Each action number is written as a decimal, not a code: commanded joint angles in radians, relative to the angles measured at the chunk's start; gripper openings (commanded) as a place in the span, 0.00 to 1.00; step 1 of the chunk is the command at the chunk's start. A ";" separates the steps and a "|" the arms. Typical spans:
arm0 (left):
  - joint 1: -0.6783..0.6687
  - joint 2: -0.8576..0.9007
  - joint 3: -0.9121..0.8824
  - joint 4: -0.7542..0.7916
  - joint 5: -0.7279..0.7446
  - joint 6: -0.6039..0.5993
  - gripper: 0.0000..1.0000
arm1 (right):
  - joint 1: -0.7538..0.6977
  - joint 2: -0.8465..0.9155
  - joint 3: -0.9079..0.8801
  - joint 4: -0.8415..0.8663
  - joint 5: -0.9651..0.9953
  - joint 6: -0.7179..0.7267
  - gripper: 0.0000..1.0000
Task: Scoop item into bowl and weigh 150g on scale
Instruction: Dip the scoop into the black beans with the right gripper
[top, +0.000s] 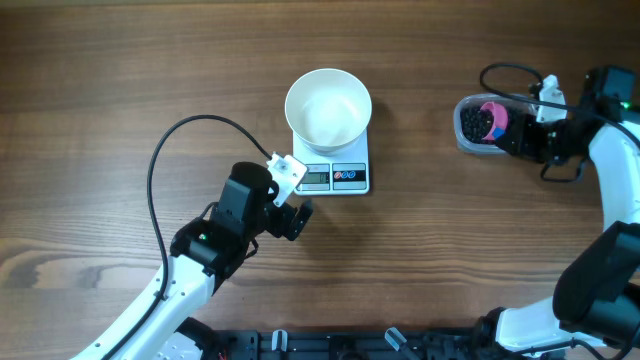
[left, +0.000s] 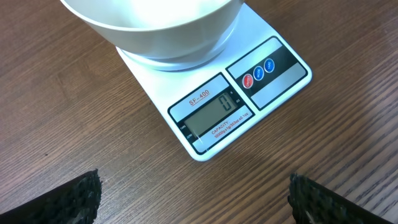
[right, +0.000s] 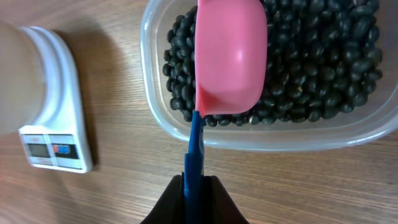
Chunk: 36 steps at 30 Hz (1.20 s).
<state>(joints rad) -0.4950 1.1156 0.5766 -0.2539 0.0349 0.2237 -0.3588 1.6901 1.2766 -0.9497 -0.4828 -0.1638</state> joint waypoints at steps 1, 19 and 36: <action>0.009 0.000 -0.003 0.000 -0.006 0.005 1.00 | -0.035 0.004 -0.013 -0.021 -0.126 -0.037 0.04; 0.009 0.000 -0.003 0.000 -0.006 0.005 1.00 | -0.200 -0.046 -0.013 -0.056 -0.257 -0.021 0.04; 0.009 0.000 -0.003 0.000 -0.006 0.005 1.00 | -0.222 -0.048 -0.010 -0.097 -0.546 -0.133 0.04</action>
<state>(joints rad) -0.4950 1.1156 0.5766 -0.2539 0.0349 0.2237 -0.5835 1.6699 1.2663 -1.0286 -0.9142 -0.2420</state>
